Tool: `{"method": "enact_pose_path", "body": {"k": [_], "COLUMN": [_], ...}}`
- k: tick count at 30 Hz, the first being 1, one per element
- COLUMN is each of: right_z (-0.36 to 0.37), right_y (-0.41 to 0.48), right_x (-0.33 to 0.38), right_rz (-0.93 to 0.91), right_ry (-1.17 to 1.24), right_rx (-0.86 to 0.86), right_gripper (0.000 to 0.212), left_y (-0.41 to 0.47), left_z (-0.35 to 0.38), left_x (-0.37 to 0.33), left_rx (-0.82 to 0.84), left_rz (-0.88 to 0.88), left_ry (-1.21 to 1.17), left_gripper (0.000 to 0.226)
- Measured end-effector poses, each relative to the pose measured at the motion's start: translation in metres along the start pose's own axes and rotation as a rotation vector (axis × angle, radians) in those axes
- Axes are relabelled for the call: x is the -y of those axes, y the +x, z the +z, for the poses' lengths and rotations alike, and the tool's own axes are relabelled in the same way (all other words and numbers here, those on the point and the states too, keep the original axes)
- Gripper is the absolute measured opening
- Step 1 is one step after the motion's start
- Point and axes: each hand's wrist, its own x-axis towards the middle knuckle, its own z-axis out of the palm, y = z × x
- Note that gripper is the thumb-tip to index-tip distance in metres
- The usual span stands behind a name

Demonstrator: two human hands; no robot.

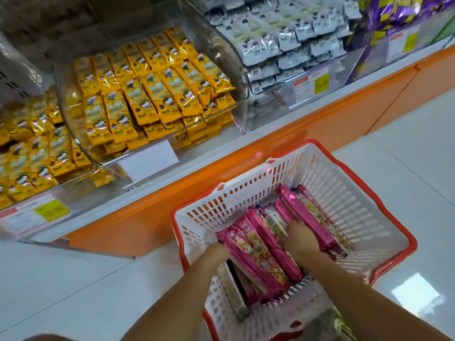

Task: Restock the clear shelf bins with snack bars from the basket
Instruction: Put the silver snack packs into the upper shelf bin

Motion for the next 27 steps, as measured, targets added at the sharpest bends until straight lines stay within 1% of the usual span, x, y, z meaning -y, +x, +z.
{"method": "enact_pose_path", "body": {"k": [1, 3, 4, 7, 9, 11, 13, 14, 16, 17, 19, 20, 21, 23, 24, 27], "right_z": [0.004, 0.008, 0.009, 0.003, 0.0, -0.004, -0.007, -0.01, -0.014, -0.015, -0.022, -0.026, -0.032, -0.043, -0.048, -0.061], "right_y": [-0.001, -0.001, -0.001, 0.0, 0.002, 0.001, 0.002, 0.001, 0.001, 0.002, 0.0, -0.001, -0.002, -0.004, -0.003, -0.006], "right_x": [0.003, 0.007, 0.007, -0.003, -0.011, -0.016, -0.018, -0.018, -0.019, -0.021, -0.02, -0.018, -0.016, -0.012, -0.012, -0.011], "right_rz": [0.03, 0.046, 0.04, 0.021, 0.017, 0.046, 0.058, 0.054, 0.038, 0.024, -0.004, -0.012, -0.027, 0.0, 0.022, 0.12], "right_ry": [-0.003, -0.04, -0.085, -0.158, -0.135, 0.032, 0.187, 0.239, 0.31, 0.333, 0.341, 0.355, 0.396, 0.549, 0.634, 0.833], "right_rx": [0.007, 0.017, 0.036, 0.063, 0.061, 0.046, 0.033, 0.034, 0.051, 0.055, 0.051, 0.056, 0.069, 0.12, 0.162, 0.27], "right_gripper": [0.025, 0.029, 0.031, 0.033, 0.028, 0.024, 0.026, 0.026, 0.025, 0.026, 0.029, 0.026, 0.02, 0.031, 0.034, 0.026], "left_y": [0.004, 0.018, 0.02, 0.019, 0.014, 0.011, 0.011, 0.011, 0.011, 0.007, 0.003, 0.002, 0.001, 0.005, 0.006, 0.003], "left_z": [0.008, 0.024, 0.028, 0.035, 0.04, 0.047, 0.053, 0.055, 0.06, 0.061, 0.062, 0.061, 0.06, 0.058, 0.057, 0.057], "left_x": [0.004, 0.013, 0.014, 0.014, 0.01, 0.008, 0.009, 0.008, 0.013, 0.015, 0.017, 0.018, 0.018, 0.021, 0.021, 0.02], "left_rx": [0.015, -0.04, -0.053, -0.084, -0.106, -0.124, -0.142, -0.136, -0.119, -0.106, -0.119, -0.131, -0.144, -0.137, -0.123, -0.13], "left_rz": [-0.031, -0.043, -0.064, -0.143, -0.191, -0.202, -0.215, -0.215, -0.232, -0.233, -0.228, -0.226, -0.228, -0.241, -0.237, -0.22], "left_ry": [-0.066, -0.171, -0.202, -0.258, -0.239, -0.195, -0.215, -0.261, -0.304, -0.315, -0.29, -0.265, -0.243, -0.229, -0.232, -0.25], "left_gripper": [0.022, 0.035, 0.037, 0.035, 0.039, 0.043, 0.039, 0.04, 0.05, 0.05, 0.031, 0.022, 0.019, 0.027, 0.031, 0.041]}}
